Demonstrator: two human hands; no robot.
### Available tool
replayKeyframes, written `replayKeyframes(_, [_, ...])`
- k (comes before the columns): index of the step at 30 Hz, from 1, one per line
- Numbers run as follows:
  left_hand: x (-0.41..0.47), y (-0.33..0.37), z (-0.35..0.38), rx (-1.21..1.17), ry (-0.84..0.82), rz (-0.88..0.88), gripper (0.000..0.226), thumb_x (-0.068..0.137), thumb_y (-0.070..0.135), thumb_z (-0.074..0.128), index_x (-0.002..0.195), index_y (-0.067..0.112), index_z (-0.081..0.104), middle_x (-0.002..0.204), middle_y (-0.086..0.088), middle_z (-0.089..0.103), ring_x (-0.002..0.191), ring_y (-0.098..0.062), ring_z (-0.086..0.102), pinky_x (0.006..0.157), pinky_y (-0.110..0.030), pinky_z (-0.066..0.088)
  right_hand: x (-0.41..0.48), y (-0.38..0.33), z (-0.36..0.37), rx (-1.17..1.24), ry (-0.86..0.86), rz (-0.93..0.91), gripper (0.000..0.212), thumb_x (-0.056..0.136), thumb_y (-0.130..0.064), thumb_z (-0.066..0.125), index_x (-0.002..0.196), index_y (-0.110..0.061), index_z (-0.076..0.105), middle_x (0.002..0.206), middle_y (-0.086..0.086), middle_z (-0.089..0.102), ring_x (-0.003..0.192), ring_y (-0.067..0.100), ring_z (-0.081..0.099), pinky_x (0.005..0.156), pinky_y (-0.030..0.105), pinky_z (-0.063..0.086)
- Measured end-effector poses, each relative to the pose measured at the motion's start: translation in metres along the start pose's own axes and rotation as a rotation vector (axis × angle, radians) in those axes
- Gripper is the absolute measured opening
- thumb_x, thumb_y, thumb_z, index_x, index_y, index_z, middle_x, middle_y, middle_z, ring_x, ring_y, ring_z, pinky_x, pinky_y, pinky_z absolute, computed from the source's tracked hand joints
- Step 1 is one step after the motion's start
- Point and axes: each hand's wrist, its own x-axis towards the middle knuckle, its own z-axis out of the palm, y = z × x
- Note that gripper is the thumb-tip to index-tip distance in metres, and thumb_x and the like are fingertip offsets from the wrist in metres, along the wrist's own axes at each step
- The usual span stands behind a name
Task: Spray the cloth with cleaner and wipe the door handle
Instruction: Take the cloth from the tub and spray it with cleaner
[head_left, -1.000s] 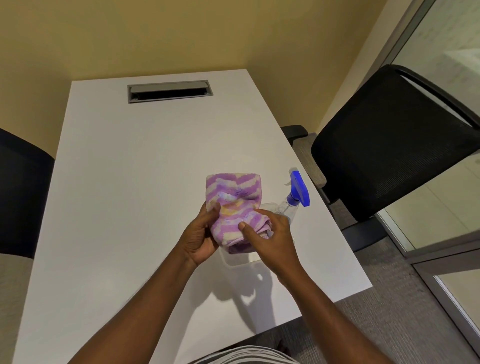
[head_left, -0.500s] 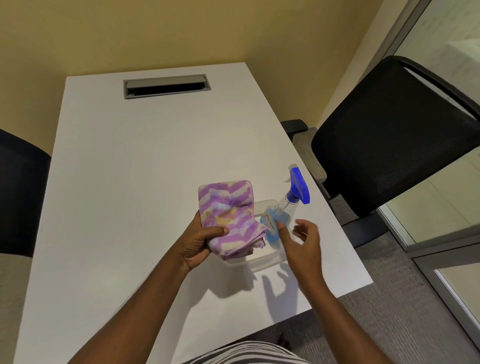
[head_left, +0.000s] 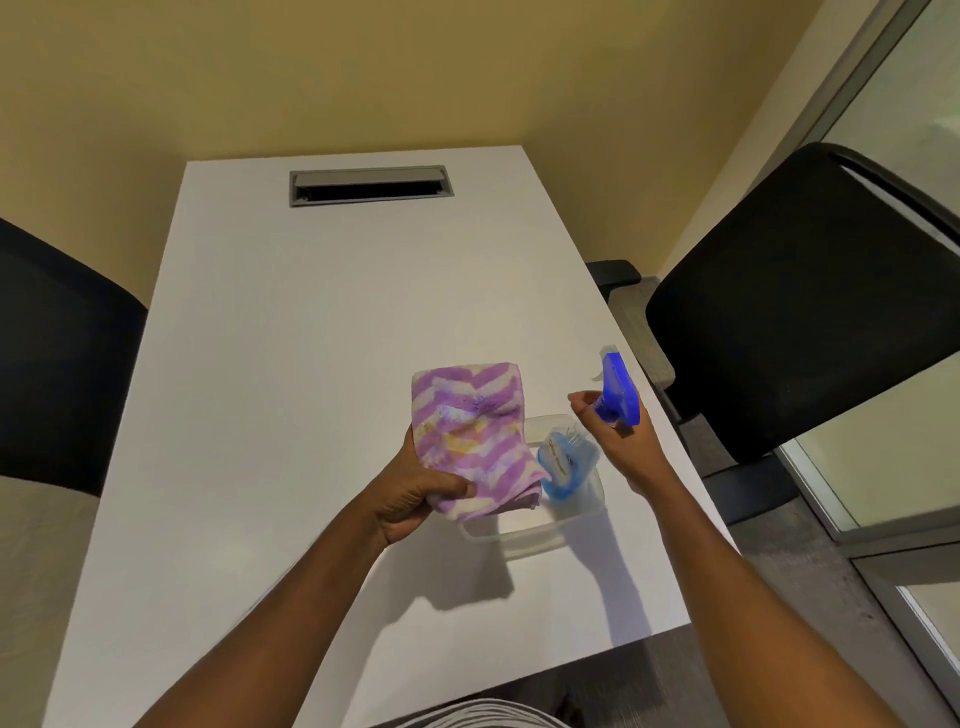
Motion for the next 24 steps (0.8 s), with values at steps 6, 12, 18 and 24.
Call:
replayKeyframes(6, [-0.004,0.004,-0.002,0.028,-0.021,-0.009,0.108,0.046,-0.003,0.083,0.142,0.01,0.035,0.127,-0.016,0.054,0.125,-0.037,0.053,0.091,-0.04,0.056,-0.004,-0.025,0.011,-0.015,-0.019,-0.036,0.039,0.09,-0.021,0.063,0.121,-0.03,0.041,0.103,0.02,0.061,0.097,0.024,0.062,0.09,0.036,0.052])
replayKeyframes(12, [-0.002,0.009,-0.002,0.046,0.002,-0.013,0.099,0.041,0.005,0.084,0.132,0.01,0.046,0.118,-0.013,0.058,0.116,-0.032,0.057,0.087,-0.034,0.057,-0.033,-0.106,-0.007,-0.055,-0.032,-0.247,0.043,0.086,-0.028,0.058,0.126,-0.022,0.044,0.09,0.005,0.067,0.088,0.007,0.069,0.08,0.013,0.054])
replayKeyframes(18, [0.005,0.01,0.001,0.103,0.019,0.014,0.103,0.042,0.002,0.085,0.136,0.006,0.043,0.123,-0.02,0.058,0.12,-0.036,0.056,0.089,-0.038,0.056,-0.069,-0.167,-0.02,-0.015,-0.079,-0.14,0.041,0.073,-0.045,0.056,0.094,-0.011,0.058,0.072,0.002,0.065,0.067,0.002,0.065,0.064,0.009,0.051])
replayKeyframes(24, [0.016,0.01,0.003,0.114,0.018,0.041,0.09,0.05,-0.009,0.078,0.133,0.003,0.046,0.122,-0.021,0.06,0.118,-0.037,0.058,0.088,-0.039,0.057,-0.081,-0.15,-0.001,-0.138,-0.334,0.218,0.058,0.07,-0.054,0.058,0.101,-0.004,0.063,0.071,0.007,0.064,0.069,0.02,0.061,0.075,0.039,0.054])
